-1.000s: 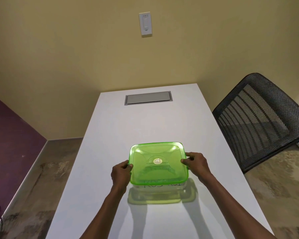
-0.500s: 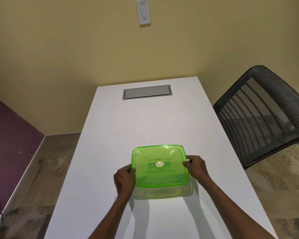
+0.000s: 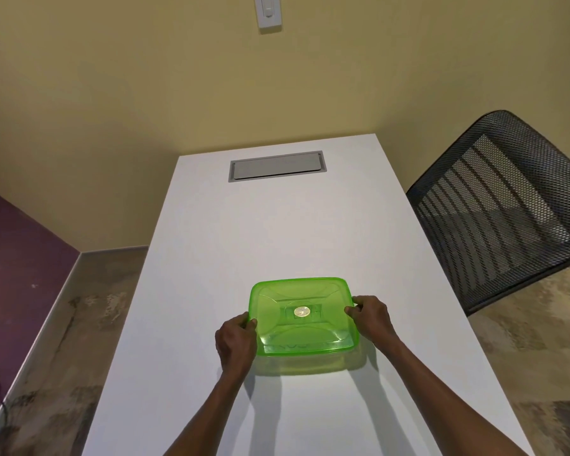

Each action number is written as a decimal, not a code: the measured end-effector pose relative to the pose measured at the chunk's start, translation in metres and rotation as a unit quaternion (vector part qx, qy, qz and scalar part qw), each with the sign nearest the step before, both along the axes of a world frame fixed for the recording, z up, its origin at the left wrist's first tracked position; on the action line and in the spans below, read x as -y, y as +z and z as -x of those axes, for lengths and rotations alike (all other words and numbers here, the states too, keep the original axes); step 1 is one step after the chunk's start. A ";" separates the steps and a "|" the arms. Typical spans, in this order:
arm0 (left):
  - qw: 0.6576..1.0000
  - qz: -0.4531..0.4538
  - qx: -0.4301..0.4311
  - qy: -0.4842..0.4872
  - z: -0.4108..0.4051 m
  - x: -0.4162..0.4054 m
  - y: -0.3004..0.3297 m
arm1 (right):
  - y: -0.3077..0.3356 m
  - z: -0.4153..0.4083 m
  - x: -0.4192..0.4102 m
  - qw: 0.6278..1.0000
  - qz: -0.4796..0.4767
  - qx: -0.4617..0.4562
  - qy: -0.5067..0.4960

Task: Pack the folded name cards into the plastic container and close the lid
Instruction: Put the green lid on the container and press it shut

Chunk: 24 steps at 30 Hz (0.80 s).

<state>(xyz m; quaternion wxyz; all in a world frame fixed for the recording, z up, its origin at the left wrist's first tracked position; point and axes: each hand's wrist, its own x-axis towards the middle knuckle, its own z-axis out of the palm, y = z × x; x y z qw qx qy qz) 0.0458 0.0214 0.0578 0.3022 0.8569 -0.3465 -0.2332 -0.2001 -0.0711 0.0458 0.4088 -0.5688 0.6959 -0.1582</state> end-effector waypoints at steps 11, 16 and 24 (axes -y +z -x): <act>0.998 0.001 -0.057 0.035 0.003 -0.011 -0.008 | -0.010 0.006 -0.011 1.000 -0.027 0.006 -0.003; 0.993 -0.033 -0.101 0.051 0.003 -0.023 -0.015 | -0.012 0.021 -0.031 0.984 -0.140 0.111 -0.010; 0.986 -0.024 -0.145 0.074 0.020 -0.044 -0.011 | -0.012 0.023 -0.049 0.971 -0.148 0.172 -0.081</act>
